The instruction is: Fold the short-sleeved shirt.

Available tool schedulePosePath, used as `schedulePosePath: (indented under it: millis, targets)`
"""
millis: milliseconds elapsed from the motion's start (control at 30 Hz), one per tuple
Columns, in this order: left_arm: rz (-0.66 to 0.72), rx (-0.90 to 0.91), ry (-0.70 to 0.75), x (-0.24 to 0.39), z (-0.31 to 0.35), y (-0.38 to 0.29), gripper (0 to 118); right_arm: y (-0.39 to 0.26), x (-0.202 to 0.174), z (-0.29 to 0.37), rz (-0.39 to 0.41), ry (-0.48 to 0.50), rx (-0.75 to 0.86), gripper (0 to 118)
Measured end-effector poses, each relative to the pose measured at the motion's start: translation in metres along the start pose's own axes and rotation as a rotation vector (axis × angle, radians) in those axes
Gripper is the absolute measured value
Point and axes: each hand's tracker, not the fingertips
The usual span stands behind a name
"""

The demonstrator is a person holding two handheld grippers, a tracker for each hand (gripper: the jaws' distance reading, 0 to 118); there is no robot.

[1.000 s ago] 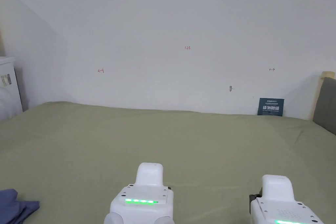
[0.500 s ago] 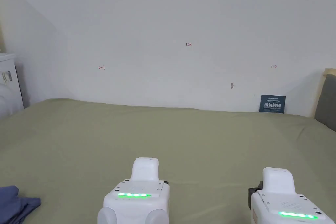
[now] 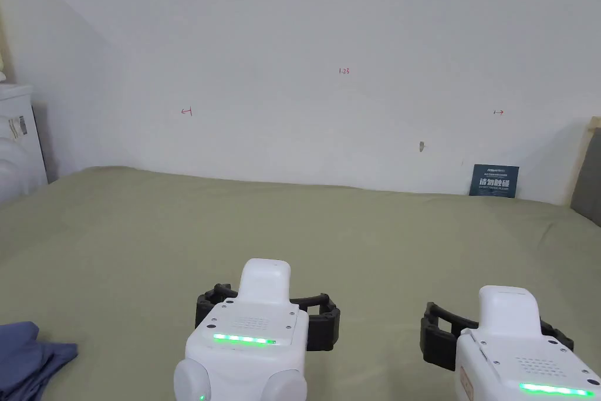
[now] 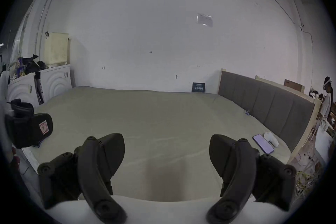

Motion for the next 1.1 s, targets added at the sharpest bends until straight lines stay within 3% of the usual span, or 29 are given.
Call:
schedulePosePath:
  millis: [67, 133, 200, 367, 500, 567, 733, 833, 933, 1033, 1100]
  targets:
    - [0.03, -0.005, -0.002, -0.003, -0.001, 0.001, 118, 0.002, 0.003, 0.002, -0.017, -0.006, 0.05, 98]
    - [0.047, 0.009, -0.014, -0.005, 0.004, 0.003, 118, 0.007, 0.007, 0.01, -0.112, 0.1, 0.106, 98]
    - [0.046, 0.018, -0.013, -0.006, 0.004, 0.006, 118, 0.012, 0.011, 0.014, -0.166, 0.147, 0.115, 99]
    - [0.063, 0.026, -0.012, -0.005, 0.013, 0.012, 118, 0.015, -0.001, 0.015, -0.033, 0.156, 0.186, 98]
    - [0.049, 0.007, -0.018, -0.001, 0.005, 0.012, 118, 0.013, -0.004, 0.016, -0.119, 0.171, 0.173, 98]
    - [0.048, 0.005, -0.02, -0.001, 0.004, 0.011, 118, 0.018, -0.003, 0.014, -0.117, 0.178, 0.139, 98]
    - [0.052, 0.015, -0.021, -0.005, 0.001, 0.014, 118, 0.024, -0.011, 0.005, -0.029, 0.016, 0.116, 98]
    - [0.062, 0.024, -0.025, -0.008, 0.002, 0.017, 118, 0.026, -0.011, 0.004, -0.059, 0.028, 0.099, 98]
    - [0.065, 0.029, -0.024, -0.009, 0.004, 0.021, 118, 0.027, -0.01, 0.008, -0.118, -0.031, 0.157, 98]
    - [0.073, 0.022, -0.02, -0.01, 0.003, 0.023, 118, 0.032, -0.005, 0.002, -0.142, -0.002, 0.125, 98]
    - [0.078, 0.027, -0.021, -0.01, 0.003, 0.024, 118, 0.033, 0.0, -0.004, -0.17, 0.066, 0.075, 98]
